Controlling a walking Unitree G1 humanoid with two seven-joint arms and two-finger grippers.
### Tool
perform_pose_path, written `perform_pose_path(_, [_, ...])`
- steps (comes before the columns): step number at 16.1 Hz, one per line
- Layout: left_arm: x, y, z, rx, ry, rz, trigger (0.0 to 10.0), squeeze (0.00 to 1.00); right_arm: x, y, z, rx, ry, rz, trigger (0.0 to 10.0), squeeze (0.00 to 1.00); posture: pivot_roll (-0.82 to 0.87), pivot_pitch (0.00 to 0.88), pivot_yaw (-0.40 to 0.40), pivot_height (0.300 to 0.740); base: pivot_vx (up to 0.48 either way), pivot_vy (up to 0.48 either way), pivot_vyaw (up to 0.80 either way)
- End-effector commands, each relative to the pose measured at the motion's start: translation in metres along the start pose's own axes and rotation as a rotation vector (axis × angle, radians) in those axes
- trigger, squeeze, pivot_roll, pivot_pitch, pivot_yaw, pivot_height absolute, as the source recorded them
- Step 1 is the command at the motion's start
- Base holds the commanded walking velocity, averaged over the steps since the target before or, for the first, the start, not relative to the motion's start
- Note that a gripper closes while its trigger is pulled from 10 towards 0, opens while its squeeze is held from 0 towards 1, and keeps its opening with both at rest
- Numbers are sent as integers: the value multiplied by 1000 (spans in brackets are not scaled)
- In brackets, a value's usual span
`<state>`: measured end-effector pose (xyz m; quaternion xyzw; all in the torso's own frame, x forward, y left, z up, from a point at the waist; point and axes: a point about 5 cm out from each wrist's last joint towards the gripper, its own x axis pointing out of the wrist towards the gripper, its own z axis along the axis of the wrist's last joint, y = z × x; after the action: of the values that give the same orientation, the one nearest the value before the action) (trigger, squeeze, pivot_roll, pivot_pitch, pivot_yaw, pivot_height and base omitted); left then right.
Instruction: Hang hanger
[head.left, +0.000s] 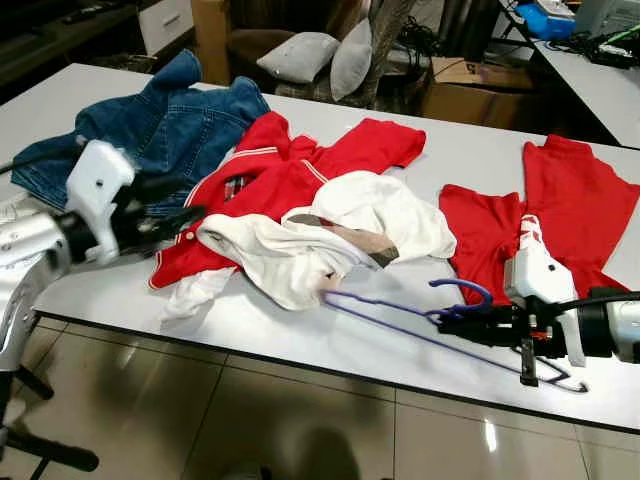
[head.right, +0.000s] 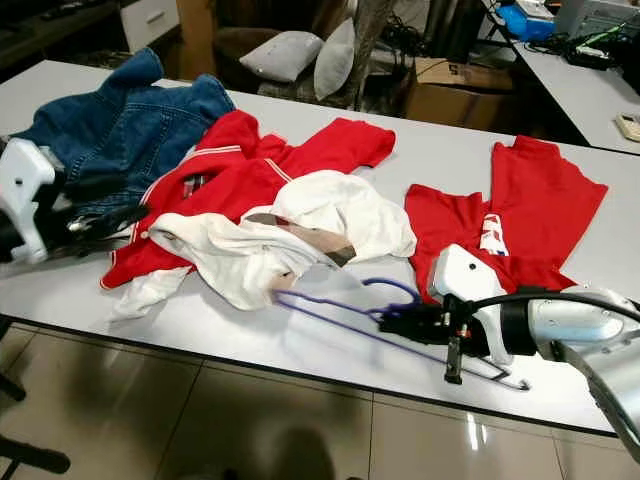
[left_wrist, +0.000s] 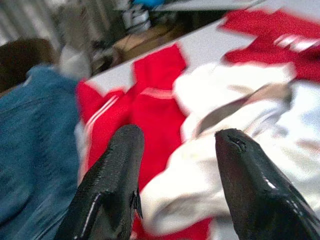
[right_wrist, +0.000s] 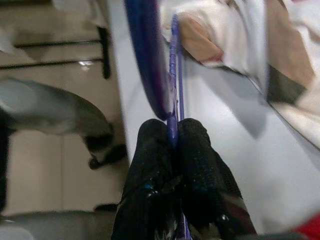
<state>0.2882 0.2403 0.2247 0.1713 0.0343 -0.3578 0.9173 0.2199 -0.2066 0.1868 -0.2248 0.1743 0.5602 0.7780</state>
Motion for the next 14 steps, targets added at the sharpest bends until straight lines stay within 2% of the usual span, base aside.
perform_pose_path(1, [12, -13, 6, -17, -33, -72, 10000, 1000, -5, 0, 11, -7, -54, 9, 10000, 0, 11, 0, -45, 740, 0, 0, 0])
perform_pose_path(2, [27, -29, 5, -32, -56, -126, 10000, 1000, -7, -1, 16, -12, -83, -6, 10000, 0, 8, 0, -39, 740, 0, 0, 0])
perform_pose_path(3, [43, -49, 2, -41, -59, -205, 10000, 608, -10, -13, 12, -26, -44, -120, 10000, 0, 7, 0, -35, 740, 0, 0, 0])
perform_pose_path(4, [53, -63, -3, -34, -35, -256, 10000, 0, -15, -19, 7, -24, -3, -177, 10000, 0, 7, 0, -20, 740, 0, 0, 0])
perform_pose_path(5, [56, -67, -7, -12, -8, -265, 10000, 0, -19, -14, 7, -16, -10, -143, 10000, 0, 4, 0, -14, 740, 0, 0, 0])
perform_pose_path(7, [60, -60, -16, -1, 20, -198, 10000, 0, -26, 5, 12, 13, -31, -37, 10000, 0, -9, 0, -1, 740, 0, 0, 0])
perform_pose_path(8, [61, -60, -19, -7, 32, -199, 10000, 0, -28, 8, 9, 19, 4, -34, 10000, 0, -20, 0, 3, 740, 0, 0, 0])
perform_pose_path(10, [68, -70, -33, 48, 103, -233, 10000, 0, -36, 8, -10, 7, 185, -65, 10000, 0, -33, 0, 10, 740, 0, 0, 0])
perform_pose_path(11, [73, -73, -37, 66, 118, -221, 10000, 0, -38, 10, -11, 3, 198, -60, 10000, 0, -33, 0, 12, 740, 0, 0, 0])
perform_pose_path(14, [90, -88, -36, 42, 70, -249, 10000, 0, -38, 16, -7, 22, 155, -31, 10000, 0, -27, 0, 10, 740, 0, 0, 0])
